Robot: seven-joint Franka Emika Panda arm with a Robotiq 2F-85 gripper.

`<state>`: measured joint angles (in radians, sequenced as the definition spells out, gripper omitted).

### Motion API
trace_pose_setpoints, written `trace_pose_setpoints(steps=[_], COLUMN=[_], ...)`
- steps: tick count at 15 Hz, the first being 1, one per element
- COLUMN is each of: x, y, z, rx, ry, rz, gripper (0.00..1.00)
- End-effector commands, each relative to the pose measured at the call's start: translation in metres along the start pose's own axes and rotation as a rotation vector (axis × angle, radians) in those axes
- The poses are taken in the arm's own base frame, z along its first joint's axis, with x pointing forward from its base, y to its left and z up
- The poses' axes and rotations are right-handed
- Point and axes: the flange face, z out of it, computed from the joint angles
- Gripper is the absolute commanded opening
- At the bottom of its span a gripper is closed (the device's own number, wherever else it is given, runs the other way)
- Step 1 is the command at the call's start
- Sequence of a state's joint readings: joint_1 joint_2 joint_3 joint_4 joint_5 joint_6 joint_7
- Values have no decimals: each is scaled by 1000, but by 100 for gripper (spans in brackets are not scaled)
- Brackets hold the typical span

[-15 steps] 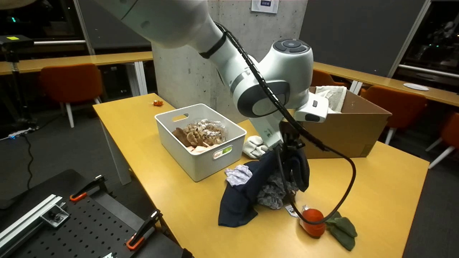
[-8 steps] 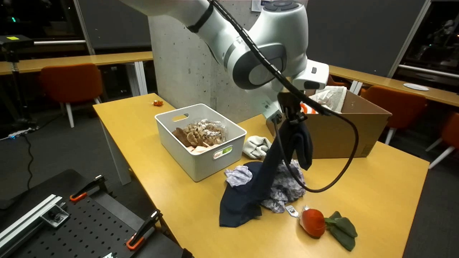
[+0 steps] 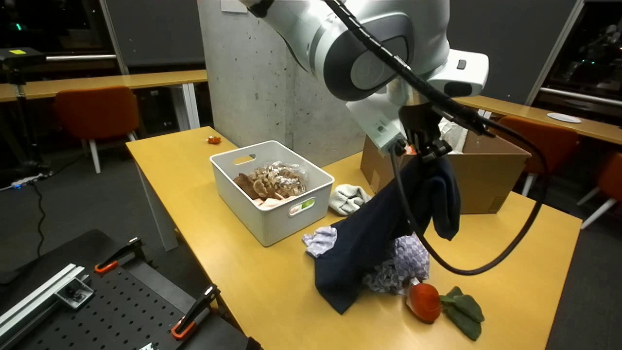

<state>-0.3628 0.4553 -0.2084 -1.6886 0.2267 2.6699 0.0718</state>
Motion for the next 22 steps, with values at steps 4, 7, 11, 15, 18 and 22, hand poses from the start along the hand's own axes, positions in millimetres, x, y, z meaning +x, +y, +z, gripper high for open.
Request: trace_pose_setpoints(steps=[4,7,11,15,18,22], x=[-6,-14,-24,-13,10,30], y=[65,96,129,147,153,154], z=[43,76,117,136,142,168], rx=[-96,-148,-224,-236,-216,-175], ry=[-32,-66,-95,-92,-47,9], rz=[100,146,181,167,109,52], gripper=[1,1,1,1,1,1])
